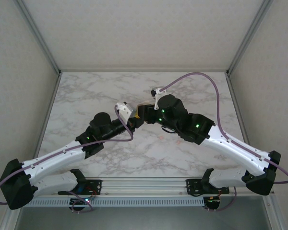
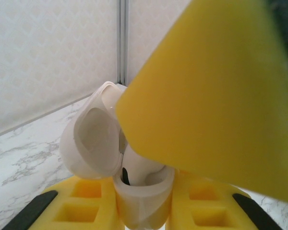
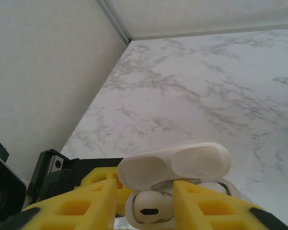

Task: Insert wireless bluetooth earbuds into charging case

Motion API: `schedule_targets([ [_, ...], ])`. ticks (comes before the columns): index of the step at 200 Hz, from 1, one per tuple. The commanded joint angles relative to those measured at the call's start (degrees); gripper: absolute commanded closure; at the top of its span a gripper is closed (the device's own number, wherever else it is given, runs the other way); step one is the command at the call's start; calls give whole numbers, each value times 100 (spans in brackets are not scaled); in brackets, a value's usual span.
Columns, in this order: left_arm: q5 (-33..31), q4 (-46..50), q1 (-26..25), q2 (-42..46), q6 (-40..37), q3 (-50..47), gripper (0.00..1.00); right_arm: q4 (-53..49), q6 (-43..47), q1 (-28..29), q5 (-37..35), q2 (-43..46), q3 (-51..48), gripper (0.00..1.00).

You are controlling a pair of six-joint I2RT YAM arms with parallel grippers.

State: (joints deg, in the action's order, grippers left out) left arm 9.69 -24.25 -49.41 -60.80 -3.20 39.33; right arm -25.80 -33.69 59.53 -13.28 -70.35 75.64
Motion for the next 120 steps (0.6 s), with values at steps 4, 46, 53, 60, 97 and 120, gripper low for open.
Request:
schedule_targets([
  [4,-3,-125,-43,76,-104,187,83,-24,69,44,161,6,326,60],
  [46,-60,268,-43,213,-374,47,83,-42,296,50,289,241,609,54],
  [53,-32,333,-43,257,-436,17,83,-230,305,36,76,249,708,53],
  [60,39,405,-43,307,-521,0,82,-554,220,-15,-228,216,847,53],
  [97,466,825,-42,561,-883,-45,82,-1882,-87,-1070,693,-252,1495,52],
  [120,674,1166,-43,655,-1072,43,82,-2468,28,-1345,1511,-803,2029,49],
])
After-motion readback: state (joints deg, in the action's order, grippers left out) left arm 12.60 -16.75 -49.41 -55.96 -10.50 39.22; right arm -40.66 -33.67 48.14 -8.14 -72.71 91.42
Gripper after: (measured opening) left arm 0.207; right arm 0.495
